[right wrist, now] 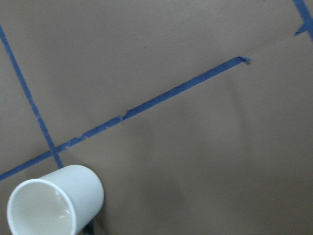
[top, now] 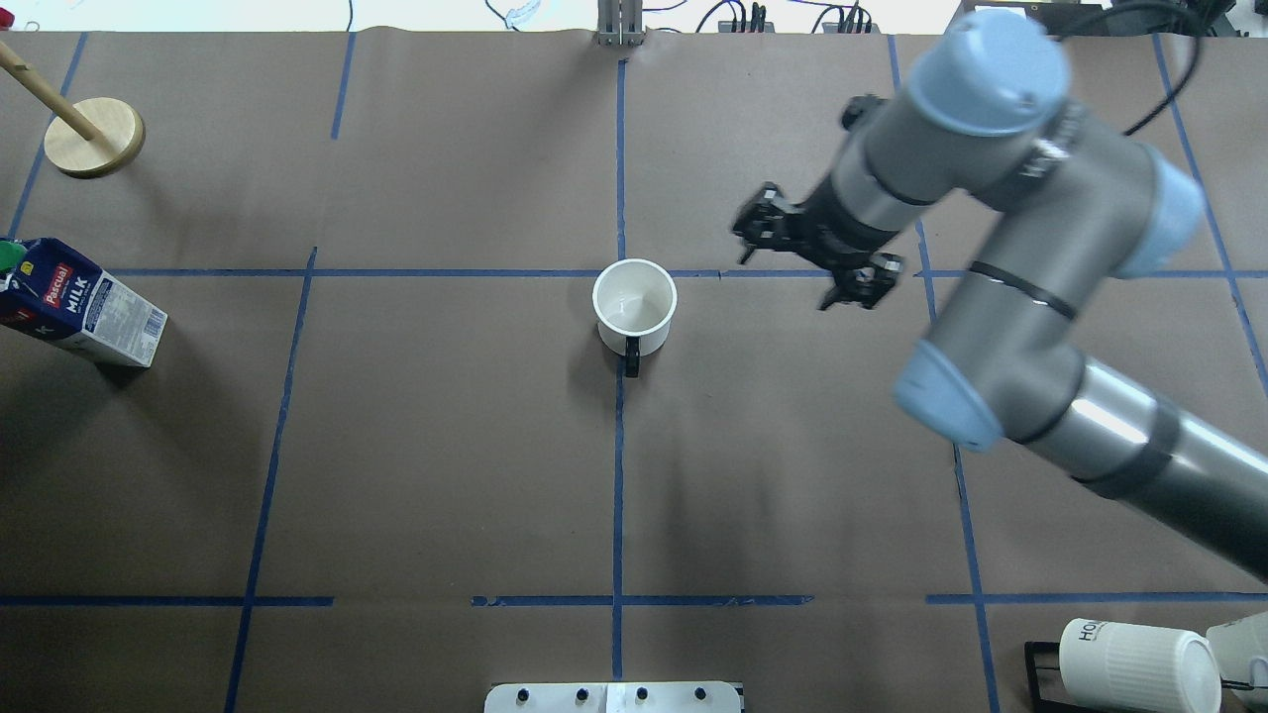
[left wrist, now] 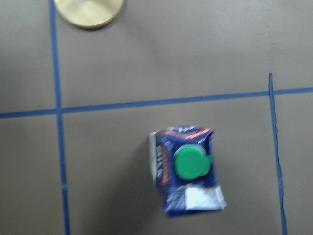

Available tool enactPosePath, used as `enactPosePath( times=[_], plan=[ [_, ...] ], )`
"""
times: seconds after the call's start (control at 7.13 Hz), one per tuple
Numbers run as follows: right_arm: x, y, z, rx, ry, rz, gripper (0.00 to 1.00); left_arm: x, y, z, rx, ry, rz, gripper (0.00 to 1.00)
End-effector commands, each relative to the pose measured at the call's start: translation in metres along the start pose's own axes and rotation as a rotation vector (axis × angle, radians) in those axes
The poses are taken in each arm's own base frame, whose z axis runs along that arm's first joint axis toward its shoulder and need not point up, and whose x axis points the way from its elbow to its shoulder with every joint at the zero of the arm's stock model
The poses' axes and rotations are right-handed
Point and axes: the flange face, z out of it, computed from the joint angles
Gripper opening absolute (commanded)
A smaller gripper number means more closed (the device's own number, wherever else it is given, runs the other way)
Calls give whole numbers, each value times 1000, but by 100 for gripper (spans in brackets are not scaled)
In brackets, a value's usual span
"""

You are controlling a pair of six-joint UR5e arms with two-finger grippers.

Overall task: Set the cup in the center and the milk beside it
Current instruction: 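Release the mug and lift the right gripper while the left gripper grasps the carton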

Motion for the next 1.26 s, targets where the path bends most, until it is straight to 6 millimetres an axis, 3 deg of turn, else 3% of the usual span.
enactPosePath(
  times=[0.0,0.14,0.7,0.84,0.98,1.12],
  plan=[
    [24,1,-6,6,9,-38,100,6,-18,53,-52,-8,23,100],
    [26,1,-4,9,13,-35,100,-3,-22,68,-57,-6,27,100],
    [25,4,-2,8,13,-30,100,7,-20,93,-99,-10,25,100],
    [24,6,-1,5,13,-33,100,10,-19,98,-108,-12,27,87],
    [23,7,-1,4,12,-35,100,16,-23,95,-100,-11,-16,18],
    [23,7,-1,4,12,-35,100,22,-26,92,-92,-8,-15,3]
  ],
)
